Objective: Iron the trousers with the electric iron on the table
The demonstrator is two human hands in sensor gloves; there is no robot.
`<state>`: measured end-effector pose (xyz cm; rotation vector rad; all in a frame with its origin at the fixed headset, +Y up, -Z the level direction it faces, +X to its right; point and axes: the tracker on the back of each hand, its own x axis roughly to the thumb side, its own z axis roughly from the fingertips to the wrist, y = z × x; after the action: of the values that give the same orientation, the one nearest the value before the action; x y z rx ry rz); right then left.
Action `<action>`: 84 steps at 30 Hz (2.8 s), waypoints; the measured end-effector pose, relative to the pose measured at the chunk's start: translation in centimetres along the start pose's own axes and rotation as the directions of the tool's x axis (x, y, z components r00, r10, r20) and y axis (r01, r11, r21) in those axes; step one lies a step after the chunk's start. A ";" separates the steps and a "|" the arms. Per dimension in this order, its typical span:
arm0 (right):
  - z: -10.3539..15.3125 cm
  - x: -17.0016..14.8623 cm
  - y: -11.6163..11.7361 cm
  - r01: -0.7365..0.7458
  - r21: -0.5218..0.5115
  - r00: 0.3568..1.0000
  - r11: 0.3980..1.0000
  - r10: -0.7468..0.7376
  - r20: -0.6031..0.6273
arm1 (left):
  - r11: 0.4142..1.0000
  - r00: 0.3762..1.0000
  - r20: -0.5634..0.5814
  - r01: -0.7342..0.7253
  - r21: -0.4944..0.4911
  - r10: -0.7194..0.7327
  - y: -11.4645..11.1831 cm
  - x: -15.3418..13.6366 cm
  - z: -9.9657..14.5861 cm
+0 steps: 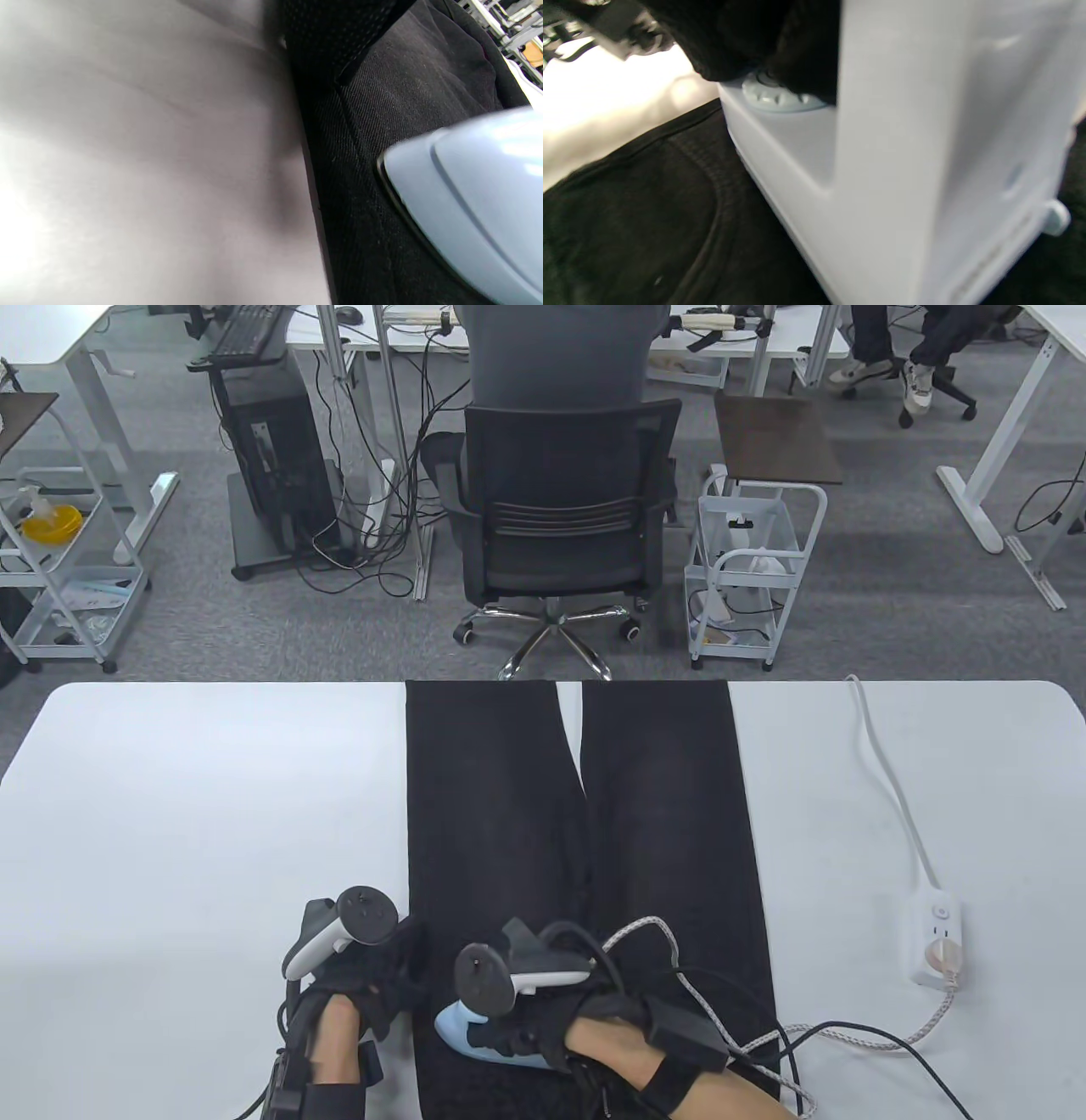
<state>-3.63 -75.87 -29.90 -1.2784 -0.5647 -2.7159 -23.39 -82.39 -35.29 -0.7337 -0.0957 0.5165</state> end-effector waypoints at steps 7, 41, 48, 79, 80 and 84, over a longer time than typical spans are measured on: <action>0.1 0.6 -0.1 -0.104 -0.056 0.995 0.993 0.102 -0.021 | 1.000 1.000 0.001 -0.002 0.000 0.002 -0.1 0.1 0.0; -6.7 -8.8 -3.2 0.281 0.029 0.905 0.959 -0.255 -0.340 | 1.000 1.000 0.018 -0.008 -0.003 0.008 -0.2 0.3 -0.1; -3.2 -2.7 -1.6 0.199 0.083 0.969 0.976 -0.183 -0.165 | 1.000 0.999 0.028 -0.029 -0.005 0.029 -0.1 0.0 -0.2; 23.5 -17.5 2.1 0.189 -0.661 0.886 0.726 -0.416 -0.204 | 0.949 0.908 0.312 0.215 0.230 -0.281 -0.2 12.0 1.2; 23.5 -17.7 2.3 0.213 -0.659 0.876 0.721 -0.440 -0.199 | 0.945 0.890 0.337 0.245 0.215 -0.308 -0.7 13.5 0.5; 23.8 -18.3 3.1 0.219 -0.649 0.864 0.728 -0.454 -0.217 | 0.924 0.854 0.357 0.372 0.090 -0.379 -2.9 17.4 -3.7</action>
<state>26.17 -71.48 -29.02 -0.7284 0.1693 -3.5143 -6.04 -78.11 -37.76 -0.5728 -0.5775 0.2710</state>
